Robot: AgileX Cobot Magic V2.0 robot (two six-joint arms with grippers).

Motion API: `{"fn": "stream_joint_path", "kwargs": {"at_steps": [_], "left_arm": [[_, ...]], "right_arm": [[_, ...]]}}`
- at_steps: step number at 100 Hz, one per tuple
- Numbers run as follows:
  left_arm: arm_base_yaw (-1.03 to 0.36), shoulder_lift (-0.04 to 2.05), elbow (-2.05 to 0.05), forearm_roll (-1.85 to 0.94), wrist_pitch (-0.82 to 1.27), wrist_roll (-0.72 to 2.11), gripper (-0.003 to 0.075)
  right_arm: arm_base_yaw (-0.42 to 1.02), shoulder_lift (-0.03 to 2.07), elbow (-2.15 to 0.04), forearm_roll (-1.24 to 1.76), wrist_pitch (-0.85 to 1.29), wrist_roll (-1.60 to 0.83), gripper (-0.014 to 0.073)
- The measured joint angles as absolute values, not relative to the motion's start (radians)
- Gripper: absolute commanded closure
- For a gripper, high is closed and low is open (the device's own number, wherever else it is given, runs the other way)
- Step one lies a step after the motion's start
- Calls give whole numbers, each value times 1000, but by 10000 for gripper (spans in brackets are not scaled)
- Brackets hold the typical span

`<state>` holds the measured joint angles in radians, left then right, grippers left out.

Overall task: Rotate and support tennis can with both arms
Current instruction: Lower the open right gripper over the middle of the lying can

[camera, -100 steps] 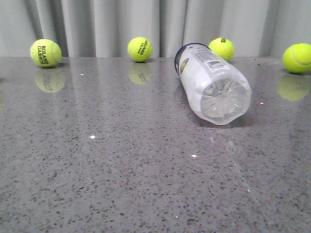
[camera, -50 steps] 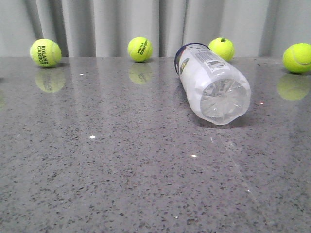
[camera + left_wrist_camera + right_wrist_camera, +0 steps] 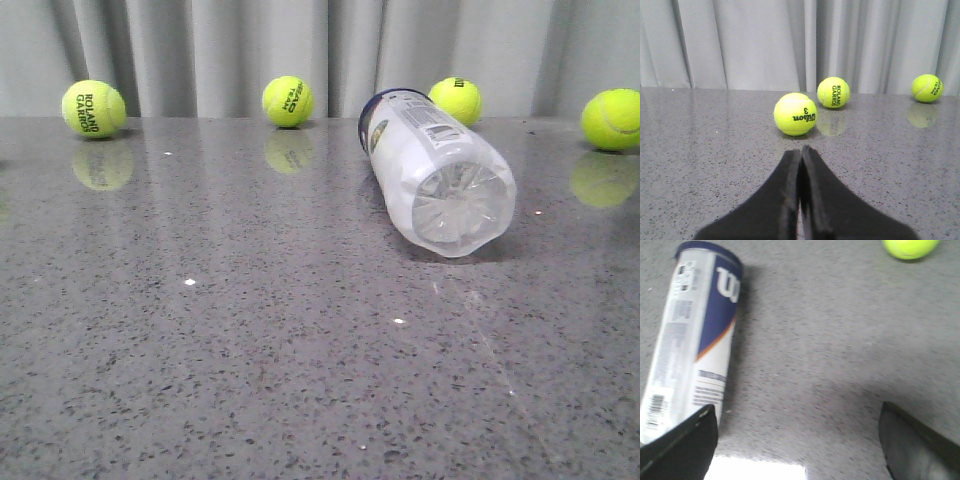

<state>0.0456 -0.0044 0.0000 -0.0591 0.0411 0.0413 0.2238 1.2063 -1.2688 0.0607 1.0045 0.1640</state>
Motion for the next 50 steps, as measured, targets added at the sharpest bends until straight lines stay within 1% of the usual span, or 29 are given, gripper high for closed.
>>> {"fn": "stream_joint_path", "kwargs": {"at_steps": [30, 50], "left_arm": [[46, -4, 0, -59, 41, 41, 740], [46, -4, 0, -59, 41, 41, 740]], "right_arm": [[363, 1533, -1527, 69, 1092, 231, -51], [377, 1706, -1666, 138, 1108, 261, -51]]}}
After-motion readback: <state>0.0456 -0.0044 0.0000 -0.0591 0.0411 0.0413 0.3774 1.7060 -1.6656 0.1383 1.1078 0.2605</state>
